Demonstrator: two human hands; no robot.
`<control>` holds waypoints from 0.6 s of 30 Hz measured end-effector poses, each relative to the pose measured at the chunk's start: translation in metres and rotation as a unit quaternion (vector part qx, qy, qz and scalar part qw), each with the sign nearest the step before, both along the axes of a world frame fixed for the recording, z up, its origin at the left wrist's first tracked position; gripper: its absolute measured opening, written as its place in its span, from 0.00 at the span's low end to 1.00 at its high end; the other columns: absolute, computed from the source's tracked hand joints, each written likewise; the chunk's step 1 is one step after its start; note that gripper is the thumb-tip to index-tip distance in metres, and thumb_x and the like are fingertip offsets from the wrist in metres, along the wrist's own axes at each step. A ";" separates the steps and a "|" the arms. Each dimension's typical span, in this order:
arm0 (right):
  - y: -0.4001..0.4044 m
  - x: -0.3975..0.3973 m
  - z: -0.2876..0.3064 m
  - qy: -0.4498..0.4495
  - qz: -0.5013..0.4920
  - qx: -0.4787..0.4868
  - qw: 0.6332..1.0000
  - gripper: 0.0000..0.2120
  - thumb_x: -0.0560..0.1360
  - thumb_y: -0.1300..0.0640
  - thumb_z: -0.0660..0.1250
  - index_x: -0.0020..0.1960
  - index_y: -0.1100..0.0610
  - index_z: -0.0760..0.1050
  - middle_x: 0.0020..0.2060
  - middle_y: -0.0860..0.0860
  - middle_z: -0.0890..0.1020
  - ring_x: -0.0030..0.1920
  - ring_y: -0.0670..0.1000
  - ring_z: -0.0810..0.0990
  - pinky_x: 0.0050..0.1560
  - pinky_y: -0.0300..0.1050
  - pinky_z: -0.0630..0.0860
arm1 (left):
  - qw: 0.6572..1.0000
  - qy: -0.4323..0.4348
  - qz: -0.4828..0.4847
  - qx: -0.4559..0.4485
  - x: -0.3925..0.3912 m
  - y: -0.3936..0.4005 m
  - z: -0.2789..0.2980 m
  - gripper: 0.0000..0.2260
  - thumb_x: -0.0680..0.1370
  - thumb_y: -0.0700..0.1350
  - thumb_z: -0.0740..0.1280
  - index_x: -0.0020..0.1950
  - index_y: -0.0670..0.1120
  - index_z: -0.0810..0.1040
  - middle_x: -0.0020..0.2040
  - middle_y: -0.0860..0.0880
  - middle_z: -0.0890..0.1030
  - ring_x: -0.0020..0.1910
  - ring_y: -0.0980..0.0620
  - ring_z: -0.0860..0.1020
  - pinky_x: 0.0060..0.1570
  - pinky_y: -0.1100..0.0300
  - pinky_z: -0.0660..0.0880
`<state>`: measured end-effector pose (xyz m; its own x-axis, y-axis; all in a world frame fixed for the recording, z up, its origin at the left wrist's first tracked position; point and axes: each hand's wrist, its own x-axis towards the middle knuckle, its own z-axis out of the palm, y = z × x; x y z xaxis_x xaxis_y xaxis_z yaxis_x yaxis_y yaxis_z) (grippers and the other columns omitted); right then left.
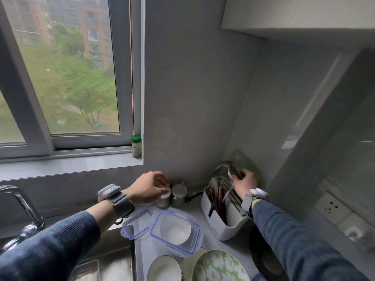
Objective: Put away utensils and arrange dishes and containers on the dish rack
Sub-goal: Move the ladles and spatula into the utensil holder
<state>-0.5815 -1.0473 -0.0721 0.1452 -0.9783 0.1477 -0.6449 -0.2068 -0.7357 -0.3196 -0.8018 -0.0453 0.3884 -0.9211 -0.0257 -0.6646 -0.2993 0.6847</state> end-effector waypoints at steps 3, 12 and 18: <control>0.001 0.003 0.002 0.004 0.004 -0.029 1.000 0.12 0.72 0.45 0.73 0.44 0.53 0.80 0.36 0.52 0.84 0.39 0.57 0.83 0.41 0.48 0.80 | 1.000 -0.006 0.000 -0.003 0.004 0.006 0.001 0.07 0.74 0.49 0.74 0.52 0.55 0.82 0.48 0.60 0.83 0.45 0.64 0.81 0.42 0.71 0.71; 0.009 0.021 0.020 0.046 0.017 -0.112 0.993 0.15 0.72 0.63 0.71 0.58 0.59 0.80 0.51 0.61 0.84 0.54 0.63 0.81 0.54 0.48 0.76 | 1.000 -0.010 0.019 -0.006 0.017 0.016 0.000 0.09 0.74 0.51 0.74 0.53 0.55 0.82 0.50 0.59 0.84 0.45 0.62 0.81 0.46 0.66 0.74; 0.007 0.032 0.021 0.040 0.102 -0.220 0.969 0.21 0.64 0.69 0.68 0.55 0.57 0.82 0.52 0.54 0.83 0.53 0.60 0.81 0.58 0.50 0.76 | 1.000 -0.012 0.022 -0.002 0.020 0.018 0.000 0.08 0.74 0.52 0.74 0.53 0.56 0.82 0.50 0.59 0.83 0.46 0.61 0.82 0.46 0.65 0.74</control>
